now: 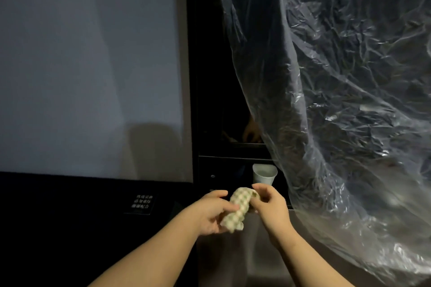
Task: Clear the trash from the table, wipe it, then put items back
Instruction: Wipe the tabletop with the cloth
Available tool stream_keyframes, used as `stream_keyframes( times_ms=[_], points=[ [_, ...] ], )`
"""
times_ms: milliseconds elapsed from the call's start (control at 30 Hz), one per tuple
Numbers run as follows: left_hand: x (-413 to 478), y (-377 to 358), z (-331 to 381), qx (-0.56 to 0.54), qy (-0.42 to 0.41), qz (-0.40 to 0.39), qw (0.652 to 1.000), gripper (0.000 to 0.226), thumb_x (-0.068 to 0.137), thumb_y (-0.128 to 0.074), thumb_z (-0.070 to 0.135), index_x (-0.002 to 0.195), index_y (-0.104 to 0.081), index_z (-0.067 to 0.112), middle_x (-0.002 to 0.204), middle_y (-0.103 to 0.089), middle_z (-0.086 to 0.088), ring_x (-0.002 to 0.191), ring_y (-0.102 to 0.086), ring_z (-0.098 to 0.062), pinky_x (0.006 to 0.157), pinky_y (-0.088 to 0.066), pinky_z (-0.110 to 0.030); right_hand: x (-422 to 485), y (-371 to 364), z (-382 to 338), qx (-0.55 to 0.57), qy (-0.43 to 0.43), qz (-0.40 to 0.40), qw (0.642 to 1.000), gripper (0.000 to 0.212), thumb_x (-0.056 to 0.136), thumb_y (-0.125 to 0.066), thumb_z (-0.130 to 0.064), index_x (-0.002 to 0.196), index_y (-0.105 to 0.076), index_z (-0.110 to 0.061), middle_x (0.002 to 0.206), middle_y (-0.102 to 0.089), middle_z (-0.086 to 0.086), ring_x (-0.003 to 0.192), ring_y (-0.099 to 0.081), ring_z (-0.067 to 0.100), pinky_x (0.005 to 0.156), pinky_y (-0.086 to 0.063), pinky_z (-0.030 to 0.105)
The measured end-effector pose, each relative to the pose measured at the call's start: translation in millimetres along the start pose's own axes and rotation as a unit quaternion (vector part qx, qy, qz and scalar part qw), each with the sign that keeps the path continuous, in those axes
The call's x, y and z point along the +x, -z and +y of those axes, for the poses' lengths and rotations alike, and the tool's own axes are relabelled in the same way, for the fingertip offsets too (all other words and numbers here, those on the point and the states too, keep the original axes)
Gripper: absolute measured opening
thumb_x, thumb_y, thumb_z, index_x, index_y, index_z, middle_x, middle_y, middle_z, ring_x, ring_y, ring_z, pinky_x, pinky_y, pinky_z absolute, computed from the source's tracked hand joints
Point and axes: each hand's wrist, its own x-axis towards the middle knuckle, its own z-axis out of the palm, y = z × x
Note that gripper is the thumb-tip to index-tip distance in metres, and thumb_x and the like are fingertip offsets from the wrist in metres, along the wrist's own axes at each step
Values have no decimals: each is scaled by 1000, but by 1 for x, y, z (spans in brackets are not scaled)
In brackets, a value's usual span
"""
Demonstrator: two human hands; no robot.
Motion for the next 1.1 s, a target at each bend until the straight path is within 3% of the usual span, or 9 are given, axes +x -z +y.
stream_keyframes(
  times_ms=[67, 133, 300, 533, 667, 767, 867, 1000, 1100],
  points=[
    [14, -7, 2, 5, -11, -1, 1000, 36, 85, -62, -5, 109, -57, 21, 107, -67, -12, 89, -67, -25, 72, -57, -42, 14, 1, 4, -7, -4, -15, 1000, 27, 81, -66, -1, 97, -60, -23, 99, -64, 0, 96, -60, 17, 92, -50, 39],
    [28, -15, 3, -17, -42, 35, 998, 33, 85, -61, -6, 108, -60, 17, 100, -68, -11, 88, -66, -24, 75, -56, -41, 26, 0, 7, -10, -15, -31, 999, 27, 83, -66, -6, 103, -58, -22, 104, -63, 2, 100, -59, 18, 93, -48, 39],
    [61, -26, 9, -14, -106, 146, 984, 38, 83, -67, 0, 117, -57, 12, 102, -66, -11, 87, -66, -22, 71, -57, -32, 48, -7, 15, -22, -39, -57, 997, 25, 86, -63, -7, 106, -56, -20, 101, -56, 0, 101, -53, 16, 87, -43, 28],
    [107, -27, 23, 149, -133, 298, 933, 40, 93, -51, 12, 132, -50, 18, 126, -58, -11, 112, -56, -29, 93, -48, -32, 77, -15, 27, -56, -102, -56, 992, 29, 88, -57, -3, 117, -57, -10, 89, -54, 4, 84, -51, 17, 73, -38, 23],
    [117, -19, 21, 226, -131, 264, 928, 42, 97, -47, 16, 138, -45, 22, 135, -50, -8, 121, -49, -28, 98, -41, -26, 87, -17, 30, -96, -120, -52, 987, 28, 89, -54, -5, 117, -57, -9, 86, -55, 4, 78, -50, 16, 57, -36, 16],
    [113, -11, 18, 322, -119, 253, 905, 38, 92, -54, 16, 130, -54, 16, 130, -55, -8, 115, -54, -28, 96, -48, -32, 86, -21, 31, -121, -115, -61, 984, 28, 88, -55, -6, 115, -57, -9, 89, -55, 4, 78, -50, 16, 57, -34, 14],
    [99, -4, 15, 401, -121, 247, 874, 33, 92, -54, 17, 124, -57, 14, 127, -57, -7, 113, -56, -25, 93, -48, -31, 81, -27, 27, -140, -113, -80, 980, 28, 86, -55, -5, 114, -58, -7, 90, -59, 5, 82, -53, 18, 63, -38, 24],
    [75, 3, 11, 504, -156, 238, 816, 28, 94, -49, 21, 120, -59, 20, 126, -52, -4, 113, -54, -24, 90, -48, -33, 68, -31, 21, -232, -70, -119, 963, 31, 89, -50, -11, 119, -55, -9, 113, -61, 12, 97, -57, 23, 73, -36, 22],
    [52, 6, 2, 565, -167, 229, 775, 27, 96, -47, 23, 120, -57, 22, 126, -50, -3, 113, -51, -22, 89, -48, -34, 48, -30, 15, -299, -51, -139, 943, 29, 89, -49, -16, 118, -54, -12, 117, -58, 13, 106, -56, 29, 80, -40, 29]
  ],
)
